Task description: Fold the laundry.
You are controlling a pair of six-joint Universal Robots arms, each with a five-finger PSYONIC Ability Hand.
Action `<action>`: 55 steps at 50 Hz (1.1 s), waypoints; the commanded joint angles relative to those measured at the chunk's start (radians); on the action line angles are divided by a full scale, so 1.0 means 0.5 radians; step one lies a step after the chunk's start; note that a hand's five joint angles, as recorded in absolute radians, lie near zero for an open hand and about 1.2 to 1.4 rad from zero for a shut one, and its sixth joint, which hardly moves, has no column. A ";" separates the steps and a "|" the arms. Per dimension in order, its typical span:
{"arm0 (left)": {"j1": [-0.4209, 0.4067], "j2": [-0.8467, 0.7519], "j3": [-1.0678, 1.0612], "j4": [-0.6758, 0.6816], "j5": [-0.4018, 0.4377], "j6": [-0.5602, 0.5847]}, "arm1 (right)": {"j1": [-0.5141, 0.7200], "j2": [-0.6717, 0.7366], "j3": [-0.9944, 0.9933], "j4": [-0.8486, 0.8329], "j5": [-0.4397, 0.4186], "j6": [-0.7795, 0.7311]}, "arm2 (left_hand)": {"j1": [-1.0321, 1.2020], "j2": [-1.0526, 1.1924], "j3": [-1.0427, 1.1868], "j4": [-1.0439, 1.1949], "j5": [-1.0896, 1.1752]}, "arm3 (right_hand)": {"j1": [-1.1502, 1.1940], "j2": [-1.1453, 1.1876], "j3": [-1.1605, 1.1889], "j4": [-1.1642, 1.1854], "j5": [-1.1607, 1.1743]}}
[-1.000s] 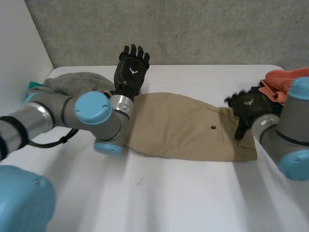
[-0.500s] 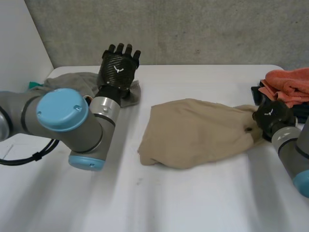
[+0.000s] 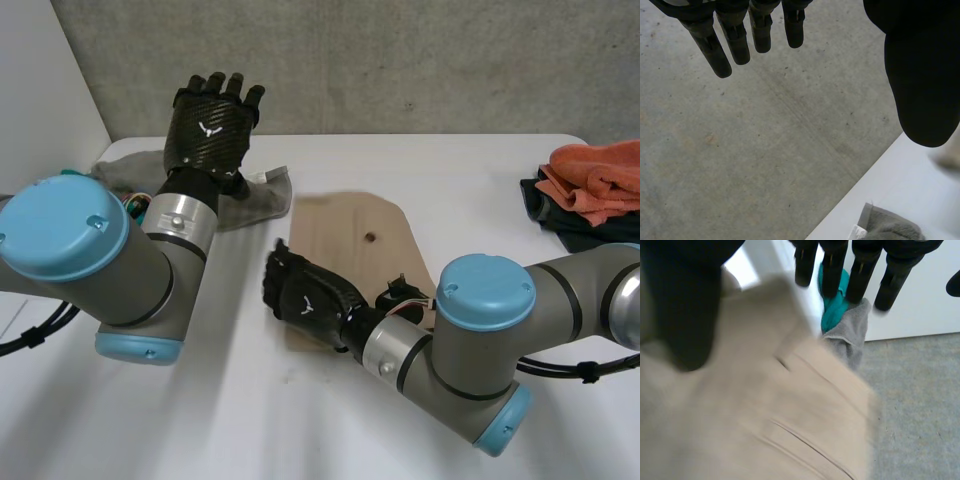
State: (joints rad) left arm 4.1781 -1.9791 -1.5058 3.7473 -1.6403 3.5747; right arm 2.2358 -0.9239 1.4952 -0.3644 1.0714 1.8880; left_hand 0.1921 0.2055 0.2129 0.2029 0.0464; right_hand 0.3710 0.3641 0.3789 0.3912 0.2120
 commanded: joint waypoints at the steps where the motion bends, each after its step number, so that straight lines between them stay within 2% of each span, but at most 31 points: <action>1: 0.019 0.004 0.094 -0.003 0.004 0.002 | -0.008 -0.222 0.022 0.008 0.222 0.610 | -0.035 -0.062 -0.077 -0.057 -0.093 | -0.393 -0.379 -0.409 -0.433 -0.424; 2: 0.013 0.001 0.130 -0.003 0.004 -0.010 | -0.017 -0.332 0.053 0.008 0.265 0.906 | -0.035 -0.062 -0.077 -0.057 -0.093 | -0.393 -0.379 -0.409 -0.433 -0.424; 4: 0.001 -0.002 0.164 -0.012 0.007 -0.035 | -0.054 -0.428 0.077 0.005 0.308 1.205 | -0.035 -0.062 -0.077 -0.057 -0.093 | -0.393 -0.379 -0.409 -0.433 -0.424; 5: -0.017 -0.002 0.213 -0.036 0.010 -0.077 | -0.148 -0.501 0.090 0.020 0.342 1.477 | -0.035 -0.062 -0.077 -0.057 -0.093 | -0.393 -0.379 -0.409 -0.433 -0.424; 9: -0.100 -0.048 0.360 -0.198 0.025 -0.252 | -0.412 -0.637 0.087 0.206 0.431 1.947 | -0.016 -0.043 -0.058 -0.038 -0.074 | -0.393 -0.379 -0.409 -0.433 -0.424; 14: -0.235 -0.287 0.618 -0.530 0.139 -0.464 | -0.640 -0.705 0.001 0.505 0.490 2.200 | -0.022 -0.049 -0.063 -0.043 -0.079 | -0.393 -0.379 -0.409 -0.433 -0.424; 17: -0.303 -0.483 0.814 -0.765 0.188 -0.513 | -0.689 -0.653 -0.082 0.645 0.483 2.219 | -0.016 -0.043 -0.058 -0.037 -0.074 | -0.393 -0.379 -0.409 -0.433 -0.424; 20: -0.321 -0.640 0.959 -0.926 0.151 -0.517 | -0.680 -0.518 -0.183 0.713 0.462 2.216 | 0.008 -0.019 -0.034 -0.014 -0.050 | -0.393 -0.379 -0.409 -0.433 -0.424; 25: -0.324 -0.849 1.143 -1.217 -0.115 -0.507 | -0.683 -0.251 -0.367 0.864 0.315 2.216 | 0.013 -0.013 -0.028 -0.008 -0.044 | -0.393 -0.379 -0.409 -0.433 -0.424; 30: -0.312 -0.901 1.122 -1.312 -0.211 -0.498 | -0.686 -0.033 -0.462 0.891 0.235 2.213 | 0.014 -0.013 -0.028 -0.008 -0.044 | -0.393 -0.379 -0.409 -0.433 -0.424; 34: -0.309 -0.938 1.079 -1.417 -0.211 -0.461 | -0.667 0.114 -0.511 0.891 0.284 2.145 | 0.019 -0.007 -0.022 -0.002 -0.038 | -0.393 -0.379 -0.409 -0.433 -0.424; 39: -0.309 -0.984 1.076 -1.545 -0.214 -0.348 | -0.634 0.209 -0.545 0.895 0.553 1.824 | 0.019 -0.007 -0.022 -0.002 -0.038 | -0.393 -0.379 -0.409 -0.433 -0.424; 44: -0.312 -0.963 1.100 -1.558 -0.214 -0.323 | -0.591 0.188 -0.545 0.895 0.726 1.541 | 0.043 0.016 0.001 0.021 -0.015 | -0.393 -0.379 -0.409 -0.433 -0.424; 46: -0.309 -0.944 1.109 -1.558 -0.211 -0.317 | -0.563 0.158 -0.539 0.882 0.753 1.525 | 0.043 0.016 0.001 0.021 -0.015 | -0.393 -0.379 -0.409 -0.433 -0.424; 52: -0.278 -0.693 1.159 -1.552 -0.189 -0.323 | -0.520 -0.161 -0.404 0.812 0.772 1.529 | 0.043 0.016 0.001 0.021 -0.015 | -0.393 -0.379 -0.409 -0.433 -0.424; 55: -0.275 -0.555 1.162 -1.503 -0.091 -0.329 | -0.511 -0.296 -0.227 0.671 0.772 1.532 | 0.025 -0.002 -0.016 0.004 -0.033 | -0.393 -0.379 -0.409 -0.433 -0.424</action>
State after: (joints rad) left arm 4.0325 -2.3748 -0.9337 2.9698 -1.7371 3.4166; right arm 1.9687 -0.9420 1.2680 0.0519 1.4591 2.6436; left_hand 0.1846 0.2054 0.2130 0.2029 0.0463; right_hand 0.1604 0.1976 0.2047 0.2103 0.0468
